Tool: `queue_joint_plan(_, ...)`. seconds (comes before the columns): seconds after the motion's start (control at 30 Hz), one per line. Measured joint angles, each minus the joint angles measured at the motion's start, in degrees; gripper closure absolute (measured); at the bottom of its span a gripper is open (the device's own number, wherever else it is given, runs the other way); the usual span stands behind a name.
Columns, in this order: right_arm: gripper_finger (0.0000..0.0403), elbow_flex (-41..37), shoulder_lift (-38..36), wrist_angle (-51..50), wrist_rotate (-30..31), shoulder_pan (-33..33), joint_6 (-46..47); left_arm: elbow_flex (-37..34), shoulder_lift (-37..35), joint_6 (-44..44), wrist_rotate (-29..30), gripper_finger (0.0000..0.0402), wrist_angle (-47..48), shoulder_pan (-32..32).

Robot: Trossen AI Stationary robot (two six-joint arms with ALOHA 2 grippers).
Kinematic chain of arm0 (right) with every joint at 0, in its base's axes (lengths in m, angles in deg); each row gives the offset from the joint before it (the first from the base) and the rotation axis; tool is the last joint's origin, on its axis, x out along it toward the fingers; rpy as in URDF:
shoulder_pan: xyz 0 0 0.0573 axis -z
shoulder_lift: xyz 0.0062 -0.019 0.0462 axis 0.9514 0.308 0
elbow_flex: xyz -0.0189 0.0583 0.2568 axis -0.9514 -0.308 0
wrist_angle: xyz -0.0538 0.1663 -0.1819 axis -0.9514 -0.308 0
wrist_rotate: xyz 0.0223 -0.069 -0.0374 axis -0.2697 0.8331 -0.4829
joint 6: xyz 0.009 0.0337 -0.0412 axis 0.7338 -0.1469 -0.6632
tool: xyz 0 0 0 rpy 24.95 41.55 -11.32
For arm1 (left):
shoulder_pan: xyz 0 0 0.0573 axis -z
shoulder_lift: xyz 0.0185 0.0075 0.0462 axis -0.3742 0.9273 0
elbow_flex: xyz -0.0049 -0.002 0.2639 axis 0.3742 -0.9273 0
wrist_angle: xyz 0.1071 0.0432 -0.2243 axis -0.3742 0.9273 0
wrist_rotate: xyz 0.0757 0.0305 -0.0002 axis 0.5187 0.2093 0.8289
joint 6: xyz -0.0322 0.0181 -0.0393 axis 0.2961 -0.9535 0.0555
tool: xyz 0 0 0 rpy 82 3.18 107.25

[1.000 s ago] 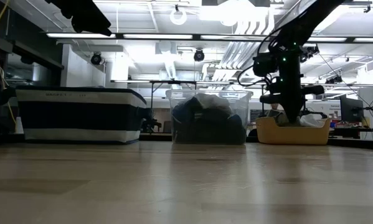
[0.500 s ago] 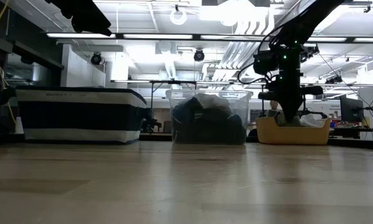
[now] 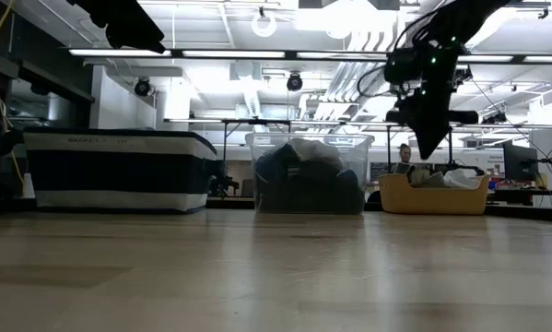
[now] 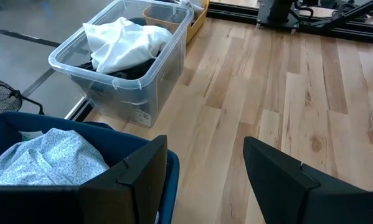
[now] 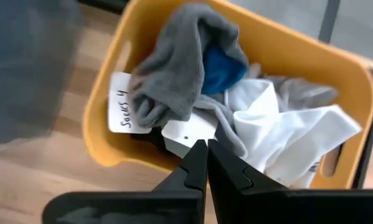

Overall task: Pick & Place Cloths
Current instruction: Adjust the gray sock in the yellow bin, then return to Home Position

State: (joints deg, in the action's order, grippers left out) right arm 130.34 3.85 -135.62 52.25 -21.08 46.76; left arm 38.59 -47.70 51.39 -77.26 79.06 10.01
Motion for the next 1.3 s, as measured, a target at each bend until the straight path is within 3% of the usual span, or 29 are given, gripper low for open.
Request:
queue_joint_plan(0.3, 0.0399, 0.0, -9.67, 1.42, -7.3, -1.53, -9.14, 0.0, 0.0, 6.58, -0.82, 0.0197, 0.0, 0.0)
queue_joint_plan(0.43, 0.0399, -1.35, -15.07, 2.37, -15.45, -4.44, -13.88, 0.0, 0.0, 9.11, -6.68, 0.0197, 0.02, 0.0)
queue_joint_plan(0.6, 0.0399, -10.95, -24.95, 10.66, -26.78, -9.7, -13.41, -0.01, 0.0, 10.77, -10.0, 0.0197, -0.28, 0.04)
queue_joint_plan(0.83, 0.0399, -25.2, -40.86, 20.1, -34.81, -17.97, -1.6, -0.23, 0.3, 11.6, -8.62, 0.0197, -5.94, 4.42)
queue_joint_plan(1.07, 0.0399, -37.04, -54.37, 44.2, -35.81, -27.79, 9.92, -13.12, 0.74, 15.98, -4.6, 0.0197, -27.27, 12.23)
queue_joint_plan(1.3, 0.0399, -46.76, -60.29, 70.62, -32.87, -37.65, 13.49, -25.54, 0.62, 18.17, 2.41, 0.0197, -51.1, 19.55)
